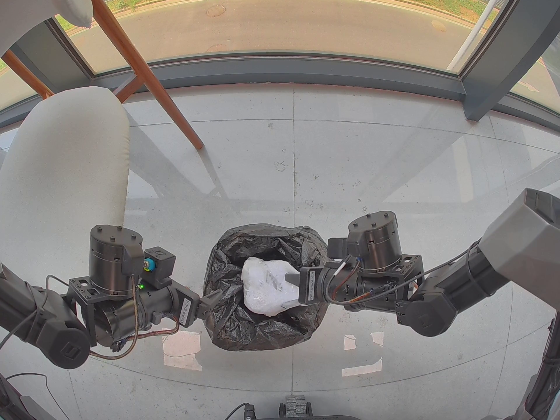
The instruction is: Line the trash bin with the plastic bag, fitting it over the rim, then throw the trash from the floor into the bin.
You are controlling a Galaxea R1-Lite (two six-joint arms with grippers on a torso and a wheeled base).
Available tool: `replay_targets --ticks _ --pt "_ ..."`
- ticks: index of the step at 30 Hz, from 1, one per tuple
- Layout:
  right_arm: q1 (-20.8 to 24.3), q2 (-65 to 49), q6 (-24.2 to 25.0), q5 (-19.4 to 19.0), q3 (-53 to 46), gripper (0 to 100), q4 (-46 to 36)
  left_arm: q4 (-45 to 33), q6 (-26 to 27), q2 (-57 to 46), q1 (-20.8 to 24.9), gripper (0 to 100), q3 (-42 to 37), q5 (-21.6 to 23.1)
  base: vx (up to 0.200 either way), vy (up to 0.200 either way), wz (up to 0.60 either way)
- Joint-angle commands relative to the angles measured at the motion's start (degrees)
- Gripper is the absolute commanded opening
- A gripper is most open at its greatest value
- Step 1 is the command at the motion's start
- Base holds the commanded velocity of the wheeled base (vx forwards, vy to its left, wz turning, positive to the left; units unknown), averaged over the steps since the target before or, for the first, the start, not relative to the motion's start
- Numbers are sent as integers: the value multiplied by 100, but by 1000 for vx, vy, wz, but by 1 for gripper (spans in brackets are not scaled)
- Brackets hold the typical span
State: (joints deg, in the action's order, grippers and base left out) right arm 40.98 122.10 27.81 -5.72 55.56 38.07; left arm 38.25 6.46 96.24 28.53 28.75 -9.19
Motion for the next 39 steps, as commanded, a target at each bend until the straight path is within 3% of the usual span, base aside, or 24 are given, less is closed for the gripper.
replay_targets --ticks 1,4,10,15,19,23,26,33,39 --pt "-64 -28 -3 238 25 100 78 -2 4 -194 21 100 -71 -4 0 0 0" --pt "-64 -512 58 545 -55 100 174 -11 4 -334 21 100 -141 5 0 0 0" --pt "-442 -2481 208 572 -1109 100 104 -46 -4 -1011 21 100 -581 5 0 0 0" --pt "-1453 -4212 -12 651 -2085 100 -142 -169 -31 -2127 -66 100 -1257 14 0 0 0" --pt "-2719 -5460 -179 695 -2445 100 -1091 -653 -40 -3279 -207 100 -1512 -109 0 0 0" --pt "-3712 -6427 -153 686 -2770 100 -1944 -837 -321 -4026 -383 100 -1372 -628 0 0 0" --pt "-4125 -7112 -214 695 -3245 100 -2120 -907 -716 -4597 -462 100 -1126 -935 0 0 0" --pt "-4186 -8220 -742 730 -4080 100 -2146 -1496 -1209 -5863 -603 100 -1090 -1190 0 0 0" --pt "-4389 -8774 -794 853 -4423 100 -2251 -2015 -1499 -6812 -603 100 -1090 -1937 0 0 0"
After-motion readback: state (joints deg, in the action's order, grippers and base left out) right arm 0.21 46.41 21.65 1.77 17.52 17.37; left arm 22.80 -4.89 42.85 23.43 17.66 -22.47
